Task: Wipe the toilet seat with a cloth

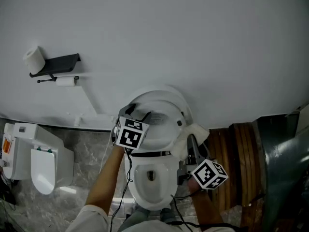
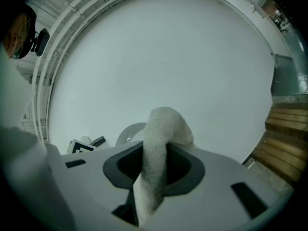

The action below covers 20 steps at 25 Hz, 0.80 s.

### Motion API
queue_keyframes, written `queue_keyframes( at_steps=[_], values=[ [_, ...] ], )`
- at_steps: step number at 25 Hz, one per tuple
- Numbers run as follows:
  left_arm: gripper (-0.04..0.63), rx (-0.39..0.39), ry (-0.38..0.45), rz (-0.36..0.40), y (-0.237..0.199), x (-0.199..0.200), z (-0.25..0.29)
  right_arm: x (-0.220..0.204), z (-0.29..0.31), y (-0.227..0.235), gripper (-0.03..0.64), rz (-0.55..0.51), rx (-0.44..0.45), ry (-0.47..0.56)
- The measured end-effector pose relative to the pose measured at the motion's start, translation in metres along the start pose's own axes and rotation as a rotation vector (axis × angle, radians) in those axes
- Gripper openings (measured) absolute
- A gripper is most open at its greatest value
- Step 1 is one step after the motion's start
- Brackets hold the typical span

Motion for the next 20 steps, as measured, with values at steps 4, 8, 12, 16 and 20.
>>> queue_keyframes(
  at_steps=[4,8,12,16,20],
  values=[
    [0.273,0.005,-0.097,0.014,-0.001,-0.012,0.020,0.003,-0.008,0.001,0.100,0.010,0.004,0.010],
    [0.272,0.020,-0.103,0.008,-0.006,-0.016,0.027,0.005,-0.016,0.007,0.100,0.024,-0.010,0.024],
    [0.270,0.023,-0.088,0.012,-0.006,-0.017,0.025,0.005,-0.020,0.013,0.100,0.042,-0.021,0.034],
    [0.237,0.032,-0.091,-0.035,-0.010,-0.017,0.021,0.001,-0.021,0.008,0.100,0.053,-0.007,0.031],
    [0.201,0.024,-0.100,-0.051,-0.009,-0.019,0.014,-0.002,-0.023,0.001,0.100,0.050,0.004,0.021]
  ],
)
Point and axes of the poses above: the fingertips, and each gripper's own axes: z forward along the fingers, y to its right, x out of its top, the point moved 1 cm from there along -z, backward along the fingers, and after that the axes turned 8 degrees about -y, right-handed, at the moved point
